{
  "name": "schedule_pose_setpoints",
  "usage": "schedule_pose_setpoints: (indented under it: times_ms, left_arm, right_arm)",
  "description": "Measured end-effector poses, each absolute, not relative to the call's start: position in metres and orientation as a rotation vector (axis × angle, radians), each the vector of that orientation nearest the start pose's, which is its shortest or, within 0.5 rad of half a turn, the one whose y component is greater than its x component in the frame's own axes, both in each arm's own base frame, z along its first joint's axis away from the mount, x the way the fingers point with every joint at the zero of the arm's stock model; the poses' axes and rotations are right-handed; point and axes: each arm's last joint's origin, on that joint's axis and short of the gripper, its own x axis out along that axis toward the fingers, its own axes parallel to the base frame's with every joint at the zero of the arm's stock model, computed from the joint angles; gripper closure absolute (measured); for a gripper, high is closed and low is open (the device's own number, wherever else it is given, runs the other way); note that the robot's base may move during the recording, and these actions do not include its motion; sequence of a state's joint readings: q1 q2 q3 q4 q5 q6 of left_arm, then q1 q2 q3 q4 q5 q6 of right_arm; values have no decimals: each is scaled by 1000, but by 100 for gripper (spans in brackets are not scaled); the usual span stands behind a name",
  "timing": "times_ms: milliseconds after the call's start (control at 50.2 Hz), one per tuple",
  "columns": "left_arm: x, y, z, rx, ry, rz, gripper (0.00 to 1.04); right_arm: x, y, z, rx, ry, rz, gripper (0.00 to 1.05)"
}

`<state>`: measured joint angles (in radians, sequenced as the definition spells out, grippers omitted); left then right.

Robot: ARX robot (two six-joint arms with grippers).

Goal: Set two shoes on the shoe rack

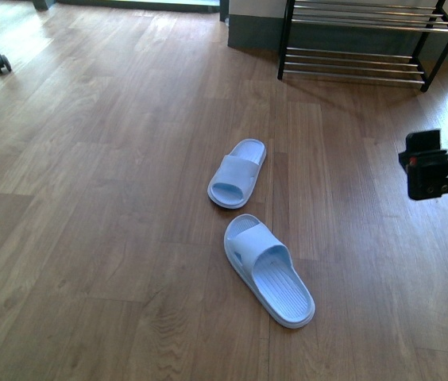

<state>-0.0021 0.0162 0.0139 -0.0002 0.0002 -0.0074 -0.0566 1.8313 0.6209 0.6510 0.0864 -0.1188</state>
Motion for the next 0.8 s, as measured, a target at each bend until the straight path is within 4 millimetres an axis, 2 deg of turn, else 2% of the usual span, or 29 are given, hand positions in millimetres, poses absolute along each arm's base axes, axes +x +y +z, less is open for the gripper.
schedule_pose_setpoints:
  times_ms: [119,259,498,637,796]
  left_arm:
    - [98,0,167,-7,2,-2,9]
    - [98,0,167,-7,2,-2,9]
    - [98,0,167,-7,2,-2,9]
    - [98,0,167,-7,3,-2,9]
    - [98,0,167,-7,2,-2,9]
  right_arm:
    - [324,-23,74,-141,623,-121,9]
    - [337,-24,28,-173,722,-131,9]
    - [345,-19,-8,-204,791,-107,9]
    - [352,-12,-39,-222,848,-98,9]
    - [350,1,-69,-219,910,-62,9]
